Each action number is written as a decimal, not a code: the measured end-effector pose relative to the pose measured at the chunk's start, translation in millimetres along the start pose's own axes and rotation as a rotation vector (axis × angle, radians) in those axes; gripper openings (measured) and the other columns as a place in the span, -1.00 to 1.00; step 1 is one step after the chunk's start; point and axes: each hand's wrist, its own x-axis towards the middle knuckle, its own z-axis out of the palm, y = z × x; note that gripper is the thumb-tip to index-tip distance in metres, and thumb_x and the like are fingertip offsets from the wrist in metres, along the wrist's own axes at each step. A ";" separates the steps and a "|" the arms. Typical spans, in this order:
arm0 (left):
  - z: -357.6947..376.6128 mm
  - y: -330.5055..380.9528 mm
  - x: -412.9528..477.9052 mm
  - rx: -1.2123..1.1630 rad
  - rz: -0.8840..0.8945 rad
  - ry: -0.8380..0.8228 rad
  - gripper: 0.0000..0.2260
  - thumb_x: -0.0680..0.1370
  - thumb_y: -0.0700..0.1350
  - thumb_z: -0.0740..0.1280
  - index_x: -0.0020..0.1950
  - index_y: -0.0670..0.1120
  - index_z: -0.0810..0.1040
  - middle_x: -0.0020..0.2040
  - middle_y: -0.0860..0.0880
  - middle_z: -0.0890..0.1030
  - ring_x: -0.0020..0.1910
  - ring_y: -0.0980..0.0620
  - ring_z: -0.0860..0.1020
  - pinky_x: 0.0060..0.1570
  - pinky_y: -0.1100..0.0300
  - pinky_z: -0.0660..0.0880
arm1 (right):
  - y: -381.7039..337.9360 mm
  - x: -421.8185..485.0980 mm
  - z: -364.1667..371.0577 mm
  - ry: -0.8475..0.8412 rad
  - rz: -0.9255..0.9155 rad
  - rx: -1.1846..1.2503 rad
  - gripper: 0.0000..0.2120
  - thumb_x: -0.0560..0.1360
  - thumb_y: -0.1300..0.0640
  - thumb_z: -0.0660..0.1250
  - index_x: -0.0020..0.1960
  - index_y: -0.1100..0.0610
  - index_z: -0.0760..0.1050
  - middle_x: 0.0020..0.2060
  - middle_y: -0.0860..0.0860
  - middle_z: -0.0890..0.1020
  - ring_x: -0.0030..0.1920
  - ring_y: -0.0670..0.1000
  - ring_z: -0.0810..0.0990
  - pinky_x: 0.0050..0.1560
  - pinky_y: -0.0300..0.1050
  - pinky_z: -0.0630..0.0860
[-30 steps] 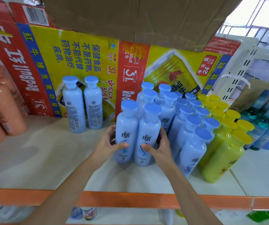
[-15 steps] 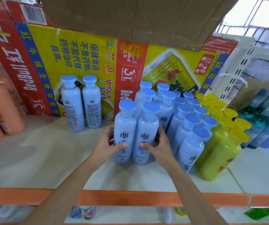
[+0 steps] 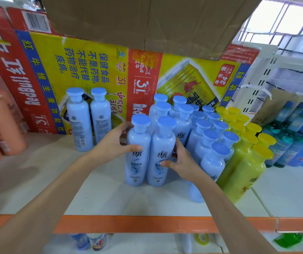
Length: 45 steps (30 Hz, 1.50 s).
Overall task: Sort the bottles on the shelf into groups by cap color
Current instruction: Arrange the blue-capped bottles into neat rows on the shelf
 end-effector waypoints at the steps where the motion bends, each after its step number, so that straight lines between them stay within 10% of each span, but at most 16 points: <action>1: -0.3 -0.3 -0.2 -0.003 -0.004 0.000 -0.48 0.35 -0.18 0.48 0.22 0.05 0.36 0.10 0.18 0.52 -0.03 0.33 0.54 -0.12 0.49 0.45 | -1.2 -1.2 0.3 -0.007 0.001 0.000 -0.35 0.40 0.37 0.40 0.33 -0.01 0.18 0.16 -0.08 0.48 0.19 -0.07 0.45 0.30 -0.13 0.37; 7: -7.0 17.4 2.6 0.001 0.031 -0.009 -0.50 0.39 -0.22 0.45 0.22 0.06 0.33 0.12 0.16 0.48 -0.01 0.36 0.51 -0.11 0.52 0.43 | -26.3 -3.6 -4.2 0.083 -0.105 -0.007 -0.10 0.40 0.20 0.44 0.50 -0.03 -0.09 0.33 -0.25 0.28 0.31 -0.25 0.28 0.31 -0.38 0.26; 13: -28.4 55.8 19.8 0.191 0.100 -0.074 -0.66 0.42 -0.20 0.42 0.17 -0.06 0.48 0.00 0.17 0.52 -0.14 0.42 0.52 -0.08 0.49 0.42 | -71.4 13.1 -35.3 0.073 -0.263 -0.382 -0.49 0.43 0.01 0.40 0.34 0.00 0.37 0.25 -0.05 0.47 0.20 -0.05 0.44 0.23 0.00 0.43; 24: -27.3 69.9 29.5 0.481 0.107 -0.122 -0.67 0.39 -0.14 0.47 0.13 -0.07 0.56 0.04 0.00 0.60 0.06 0.00 0.55 0.03 0.21 0.46 | -107.7 37.5 -55.7 -0.139 -0.329 -0.859 -0.64 0.38 0.05 0.44 0.16 0.06 0.53 0.10 0.00 0.58 -0.02 -0.08 0.47 -0.01 -0.10 0.46; 45: 6.6 77.6 60.1 0.515 0.136 -0.108 -0.62 0.37 -0.10 0.48 0.15 -0.11 0.54 0.00 0.03 0.55 -0.03 0.00 0.54 -0.03 0.21 0.44 | -100.3 33.7 -95.7 -0.116 -0.236 -0.870 -0.63 0.33 0.07 0.51 0.12 0.08 0.57 0.05 0.04 0.62 -0.10 -0.11 0.49 -0.14 -0.27 0.36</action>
